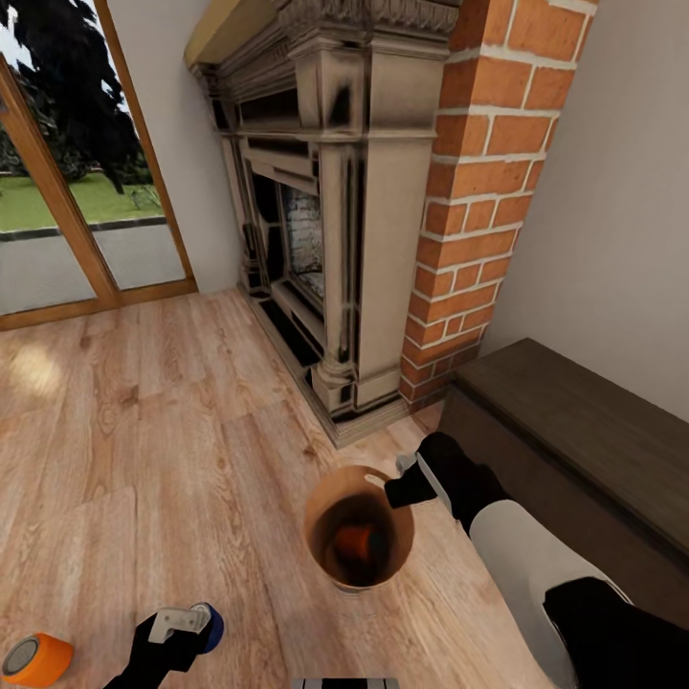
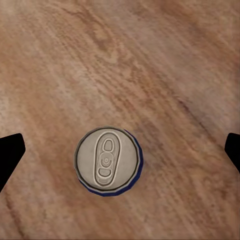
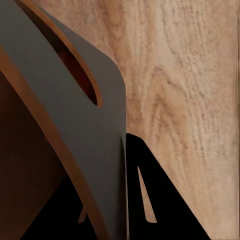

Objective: Put the three can of soda from the living room inside the tash can in the kitchen.

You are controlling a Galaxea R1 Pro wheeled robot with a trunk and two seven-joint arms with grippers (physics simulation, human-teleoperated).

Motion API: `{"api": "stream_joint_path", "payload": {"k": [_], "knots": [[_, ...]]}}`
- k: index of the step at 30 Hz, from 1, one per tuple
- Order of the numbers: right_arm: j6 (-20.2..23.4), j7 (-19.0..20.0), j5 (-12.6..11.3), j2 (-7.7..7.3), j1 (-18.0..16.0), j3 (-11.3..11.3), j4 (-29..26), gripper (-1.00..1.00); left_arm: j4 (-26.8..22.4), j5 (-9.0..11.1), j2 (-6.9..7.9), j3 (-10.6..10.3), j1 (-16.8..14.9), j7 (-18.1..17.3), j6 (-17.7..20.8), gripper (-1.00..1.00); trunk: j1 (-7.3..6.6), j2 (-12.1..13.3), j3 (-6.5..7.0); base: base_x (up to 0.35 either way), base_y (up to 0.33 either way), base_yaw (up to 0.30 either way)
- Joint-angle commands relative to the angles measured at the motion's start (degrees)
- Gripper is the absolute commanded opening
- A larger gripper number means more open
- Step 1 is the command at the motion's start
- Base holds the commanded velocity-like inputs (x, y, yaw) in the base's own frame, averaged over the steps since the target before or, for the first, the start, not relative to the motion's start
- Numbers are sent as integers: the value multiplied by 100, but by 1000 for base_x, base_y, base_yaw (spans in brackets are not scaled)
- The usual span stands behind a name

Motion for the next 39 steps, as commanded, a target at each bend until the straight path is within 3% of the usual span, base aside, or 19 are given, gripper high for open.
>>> {"api": "stream_joint_path", "payload": {"k": [1,10,21,39], "knots": [[21,29,-144,-1,-64,-3,8,-100,0,-5,-1,-9,1,3,-3,100,0,0,0,0,0,0],[21,32,-151,-15,-247,-18,17,-100,0,-14,-2,-23,1,0,-17,100,0,0,0,0,0,0],[21,32,-149,-8,-258,-19,22,-100,0,-15,-2,-24,1,0,-25,100,28,-15,-244,0,0,0],[21,27,-146,1,-250,13,22,-100,0,9,0,-25,2,0,-67,100,28,-15,-244,34,14,0]]}}
